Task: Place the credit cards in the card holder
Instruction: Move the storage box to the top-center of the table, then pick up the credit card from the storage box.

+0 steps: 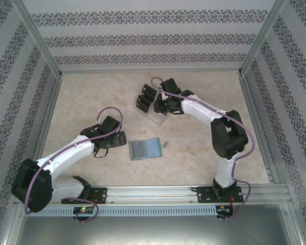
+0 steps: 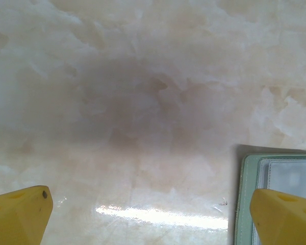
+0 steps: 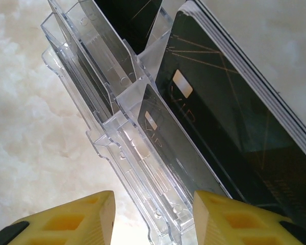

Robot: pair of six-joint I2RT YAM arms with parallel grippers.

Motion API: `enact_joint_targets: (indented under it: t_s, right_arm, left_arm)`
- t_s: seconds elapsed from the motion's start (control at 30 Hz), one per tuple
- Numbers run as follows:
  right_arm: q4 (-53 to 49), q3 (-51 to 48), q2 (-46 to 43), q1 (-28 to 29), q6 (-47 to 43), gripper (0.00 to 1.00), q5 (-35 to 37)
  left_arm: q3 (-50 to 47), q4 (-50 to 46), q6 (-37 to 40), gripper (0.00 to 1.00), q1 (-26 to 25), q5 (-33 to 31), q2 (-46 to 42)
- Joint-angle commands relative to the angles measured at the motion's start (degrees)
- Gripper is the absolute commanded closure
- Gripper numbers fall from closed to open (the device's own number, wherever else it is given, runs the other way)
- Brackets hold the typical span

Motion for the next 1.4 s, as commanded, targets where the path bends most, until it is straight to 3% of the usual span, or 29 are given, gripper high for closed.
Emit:
enact_joint_targets:
  t_s: [0.0,0.33,0.6,0.7,1.03,1.37]
  right_arm:
    - [-2.58,-4.94,-2.85,-1.86,0.67,0.54,2.01]
    - [-1.05,-19.17,-15.92,-6.02,2.76,0.55,2.71]
    - [-0.83,-20.19,-24.69,-4.57,0.15,0.55,-4.99]
    - [-3.14,-15.60,-22.55,-2.33,-1.91,0.56,-5.49]
    - [-14.11,4.43,-3.25,4.37,-12.55,0.59,4.40]
    - [-17.98,13.55,7.62,6.28,-16.98,0.65,12.49]
  left_arm:
    - [1.34,0.99,0.98,0.00,-0.04,-0.03,0.09]
    - [1.26,1.25,1.04,0.00,-0.11,0.32,-0.19]
    - [0.94,1.94,1.33,0.00,-0.16,1.14,0.51]
    - [0.62,2.22,1.25,0.00,-0.16,1.24,0.57]
    - [-0.01,1.83,1.05,0.00,-0.15,0.99,0.38]
    - [-0.67,1.69,1.14,0.00,-0.17,0.41,-0.28]
